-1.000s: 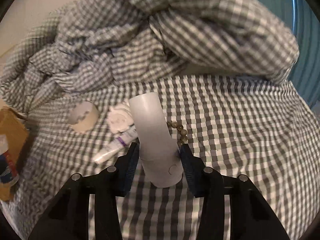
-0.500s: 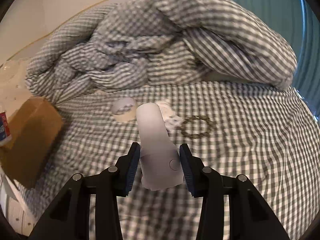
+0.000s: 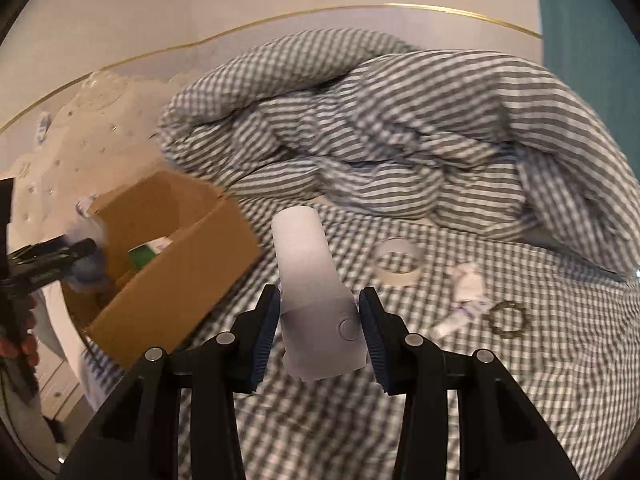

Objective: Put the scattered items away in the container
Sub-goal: 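Drop the floss tub and white cylinder into the cardboard box with both grippers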

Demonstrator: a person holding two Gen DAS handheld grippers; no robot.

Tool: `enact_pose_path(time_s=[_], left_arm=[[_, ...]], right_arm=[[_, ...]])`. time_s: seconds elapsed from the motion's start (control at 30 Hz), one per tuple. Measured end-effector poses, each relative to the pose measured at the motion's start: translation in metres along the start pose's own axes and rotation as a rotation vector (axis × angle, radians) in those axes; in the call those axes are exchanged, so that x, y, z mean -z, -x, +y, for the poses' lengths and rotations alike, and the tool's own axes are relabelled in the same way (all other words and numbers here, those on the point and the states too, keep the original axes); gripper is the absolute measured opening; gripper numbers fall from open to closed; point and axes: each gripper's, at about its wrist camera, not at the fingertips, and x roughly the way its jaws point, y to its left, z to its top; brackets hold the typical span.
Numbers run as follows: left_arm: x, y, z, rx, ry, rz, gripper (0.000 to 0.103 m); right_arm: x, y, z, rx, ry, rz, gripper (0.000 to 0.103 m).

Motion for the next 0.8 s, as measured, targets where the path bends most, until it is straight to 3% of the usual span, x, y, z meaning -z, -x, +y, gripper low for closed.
enact_pose_path(time_s=[0.1, 0.27, 0.47, 0.53, 0.7, 0.8], left_arm=[[0.003, 0.005, 0.008, 0.045, 0.021, -0.024, 0.098], [0.009, 0.006, 0.015, 0.049, 0.075, -0.019, 0.099], [0.024, 0.000, 0.013, 0.058, 0.084, 0.016, 0.099], [0.027, -0.004, 0.015, 0.063, 0.091, 0.031, 0.099], [0.030, -0.007, 0.020, 0.073, 0.101, 0.032, 0.099], [0.029, -0.006, 0.018, 0.072, 0.099, 0.034, 0.099]], right_arm=[[-0.008, 0.004, 0.023, -0.047, 0.023, -0.012, 0.041], [-0.043, 0.004, 0.088, -0.174, 0.118, -0.059, 0.040], [-0.068, -0.038, 0.159, -0.300, 0.171, -0.030, 0.034], [-0.068, -0.057, 0.173, -0.334, 0.168, 0.013, 0.001], [-0.056, -0.076, 0.191, -0.269, 0.210, 0.035, 0.001], [-0.056, -0.062, 0.176, -0.297, 0.169, 0.015, 0.008]])
